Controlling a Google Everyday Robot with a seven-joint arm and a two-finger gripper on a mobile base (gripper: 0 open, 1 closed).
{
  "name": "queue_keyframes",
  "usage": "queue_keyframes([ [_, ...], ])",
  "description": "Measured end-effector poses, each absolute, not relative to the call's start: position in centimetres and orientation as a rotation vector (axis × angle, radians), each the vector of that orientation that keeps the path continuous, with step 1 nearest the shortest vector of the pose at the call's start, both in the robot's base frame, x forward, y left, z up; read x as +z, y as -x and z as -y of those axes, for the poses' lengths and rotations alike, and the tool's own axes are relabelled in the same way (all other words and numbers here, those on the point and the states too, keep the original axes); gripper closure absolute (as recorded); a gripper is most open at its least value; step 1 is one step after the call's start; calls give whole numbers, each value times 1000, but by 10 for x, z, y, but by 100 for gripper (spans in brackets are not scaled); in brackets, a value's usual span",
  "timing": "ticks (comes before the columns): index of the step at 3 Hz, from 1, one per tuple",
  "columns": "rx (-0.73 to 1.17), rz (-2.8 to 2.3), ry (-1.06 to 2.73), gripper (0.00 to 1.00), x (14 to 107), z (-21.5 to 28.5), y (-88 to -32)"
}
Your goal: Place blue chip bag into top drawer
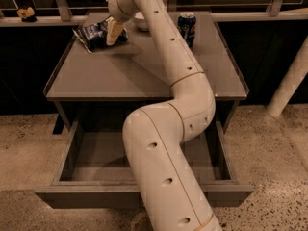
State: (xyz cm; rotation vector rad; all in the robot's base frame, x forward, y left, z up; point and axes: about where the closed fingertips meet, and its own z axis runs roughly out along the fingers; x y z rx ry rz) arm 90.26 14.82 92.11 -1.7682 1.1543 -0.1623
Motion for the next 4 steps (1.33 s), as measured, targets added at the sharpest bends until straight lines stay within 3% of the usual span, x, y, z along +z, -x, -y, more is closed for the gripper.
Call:
queue_keyframes([
  [4,-99,-1220,1782,0,878,-163,-908],
])
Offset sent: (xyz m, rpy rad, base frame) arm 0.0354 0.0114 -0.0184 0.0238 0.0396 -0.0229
